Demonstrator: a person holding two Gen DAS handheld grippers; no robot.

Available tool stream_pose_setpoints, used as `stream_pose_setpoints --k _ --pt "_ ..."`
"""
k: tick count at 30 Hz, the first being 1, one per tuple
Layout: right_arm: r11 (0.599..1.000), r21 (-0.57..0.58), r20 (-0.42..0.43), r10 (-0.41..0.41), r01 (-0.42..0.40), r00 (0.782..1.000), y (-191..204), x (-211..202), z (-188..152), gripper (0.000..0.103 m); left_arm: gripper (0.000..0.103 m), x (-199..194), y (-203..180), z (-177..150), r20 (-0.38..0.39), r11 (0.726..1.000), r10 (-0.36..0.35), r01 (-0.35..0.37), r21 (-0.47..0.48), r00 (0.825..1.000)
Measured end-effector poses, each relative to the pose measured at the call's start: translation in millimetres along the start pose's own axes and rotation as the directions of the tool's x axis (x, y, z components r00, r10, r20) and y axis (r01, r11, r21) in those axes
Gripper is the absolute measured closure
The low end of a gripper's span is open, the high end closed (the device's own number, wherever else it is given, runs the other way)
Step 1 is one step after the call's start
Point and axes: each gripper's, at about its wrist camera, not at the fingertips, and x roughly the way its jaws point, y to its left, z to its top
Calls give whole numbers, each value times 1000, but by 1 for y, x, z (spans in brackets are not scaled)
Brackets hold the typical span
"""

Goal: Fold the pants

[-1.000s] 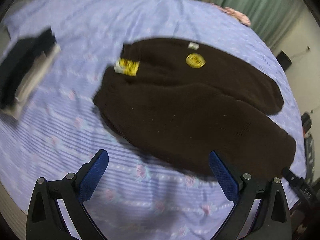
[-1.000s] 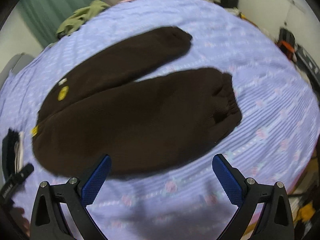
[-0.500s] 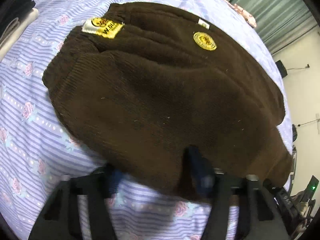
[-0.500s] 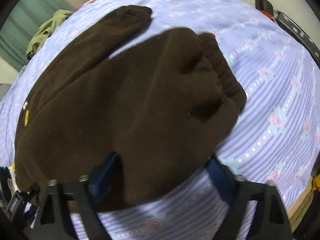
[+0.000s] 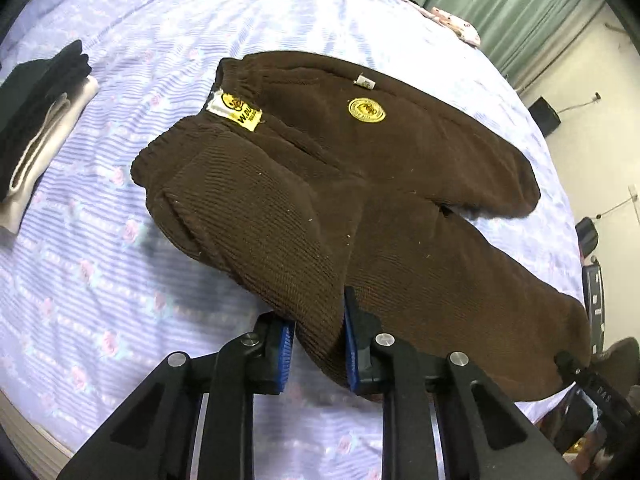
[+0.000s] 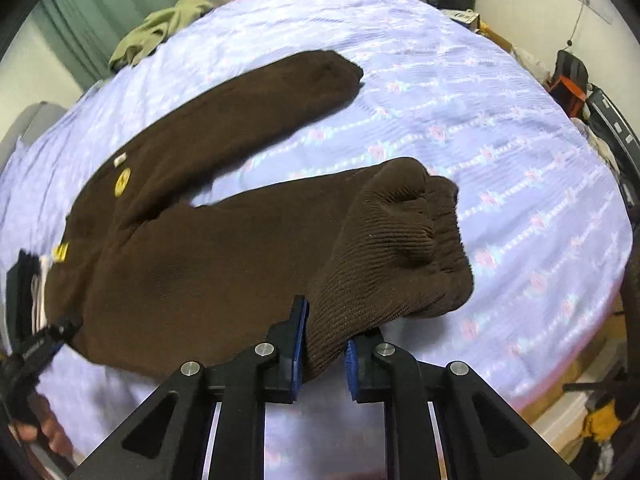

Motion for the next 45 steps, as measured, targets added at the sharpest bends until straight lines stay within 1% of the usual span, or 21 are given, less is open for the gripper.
stream_pose_setpoints --k 2,4,7,8,11,16,18,19,21,23,26,28,30,31,33,34,35,39,41,45 --pt "1000 -17 -35 -15 14 999 -4 -1 -11 86 81 9 1 -5 -19 1000 15 -15 1 1000" --pt "1000 -17 -70 -22 21 997 -5 8 -18 86 81 24 8 -12 -50 999 36 -37 -14 998" --pt "999 7 -135 -34 35 990 -7 38 -21 86 81 44 9 -16 -70 998 60 -61 -21 996" --pt "999 18 -143 -32 35 989 -7 44 -19 86 81 50 10 -15 -75 998 65 -67 -19 995" --pt "999 13 -147 -49 52 988 -7 60 -24 86 81 55 12 -17 -78 997 76 -76 -6 994" --pt "999 5 -152 -51 52 987 -4 73 -18 86 80 61 11 -15 -79 996 85 -85 3 993" --pt "999 3 -154 -49 50 987 -4 74 -16 86 80 60 10 -10 -82 996 91 -91 4 992" --pt "999 14 -154 -42 44 987 -5 73 -12 86 81 58 7 -14 -81 996 91 -91 4 993" --pt "999 38 -151 -27 33 988 -9 61 -11 86 81 47 5 -8 -73 996 84 -84 3 994" --pt "998 61 -111 5 2 994 -12 35 -4 86 81 29 1 -6 -53 996 83 -82 20 995" --pt "999 40 -40 31 -30 999 -6 0 18 86 82 -3 -9 8 -3 997 70 -70 27 998" --pt "998 36 16 55 -55 998 -2 -24 37 86 82 -21 -14 19 28 998 62 -63 18 998" --pt "996 37 80 74 -78 994 3 -41 52 86 83 -32 -19 35 59 999 49 -48 -16 997" --pt "995 39 107 82 -87 991 5 -47 63 86 83 -38 -22 37 72 999 45 -43 -33 996" --pt "993 49 145 100 -108 984 2 -51 76 86 83 -44 -29 55 108 998 35 -28 -61 994" --pt "992 50 172 106 -116 979 4 -51 90 87 83 -46 -31 62 124 997 29 -20 -72 992" --pt "992 52 190 105 -117 976 5 -51 97 87 83 -47 -34 70 140 996 22 -10 -86 990" --pt "987 82 251 115 -139 961 15 -46 130 87 83 -42 -49 97 192 995 9 10 -99 981" --pt "984 93 272 119 -150 955 18 -46 145 87 83 -36 -51 114 214 995 18 3 -101 977" --pt "982 102 280 123 -157 952 27 -19 182 87 83 -11 -52 144 205 992 23 4 -129 978"
